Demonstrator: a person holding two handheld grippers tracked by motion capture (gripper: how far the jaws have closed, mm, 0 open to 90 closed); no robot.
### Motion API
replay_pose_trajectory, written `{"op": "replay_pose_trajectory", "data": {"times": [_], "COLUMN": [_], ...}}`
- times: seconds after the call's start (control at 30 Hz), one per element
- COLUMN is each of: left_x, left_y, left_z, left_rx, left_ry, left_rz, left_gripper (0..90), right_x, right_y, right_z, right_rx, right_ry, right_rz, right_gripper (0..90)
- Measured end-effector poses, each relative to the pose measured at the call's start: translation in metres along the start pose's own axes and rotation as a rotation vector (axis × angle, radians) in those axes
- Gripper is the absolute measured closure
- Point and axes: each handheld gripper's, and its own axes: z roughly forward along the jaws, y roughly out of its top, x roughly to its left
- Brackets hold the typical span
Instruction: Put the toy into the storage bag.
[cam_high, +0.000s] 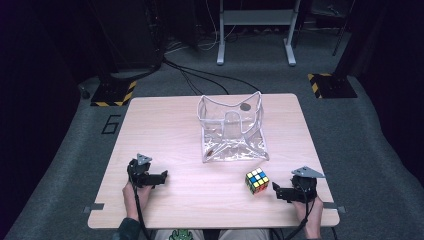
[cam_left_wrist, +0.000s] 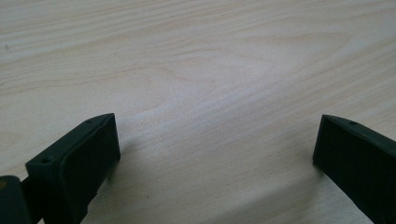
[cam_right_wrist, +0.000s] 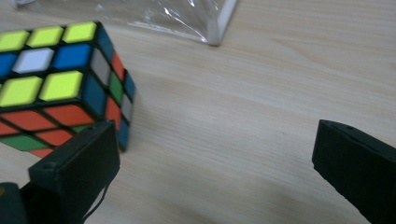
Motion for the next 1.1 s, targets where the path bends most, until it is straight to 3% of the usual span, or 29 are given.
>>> {"op": "replay_pose_trajectory", "data": {"times": [0.33,0.7,1.1], "left_x": [0.0,0.001,0.001], "left_y": [0.0,0.001,0.001], "left_z": [0.0,0.002,0.001], "left_rx": [0.0,-0.003,-0.005], "left_ry": [0.0,-0.001,0.003], "left_rz": [0.001,-0.001,0.002], "left_gripper": [0.5,0.6,1.2], "right_x": [0.021,0.037,0.062], "right_y": [0.017,0.034,0.032], "right_z": [-0.005,-0.007,0.013], "right_rx": [0.005,-0.011,0.042], "right_ry": [0.021,0.08,0.12], "right_rz": [-0.057,-0.088,-0.13], "right_gripper": [0.1,0.1,1.6]}}
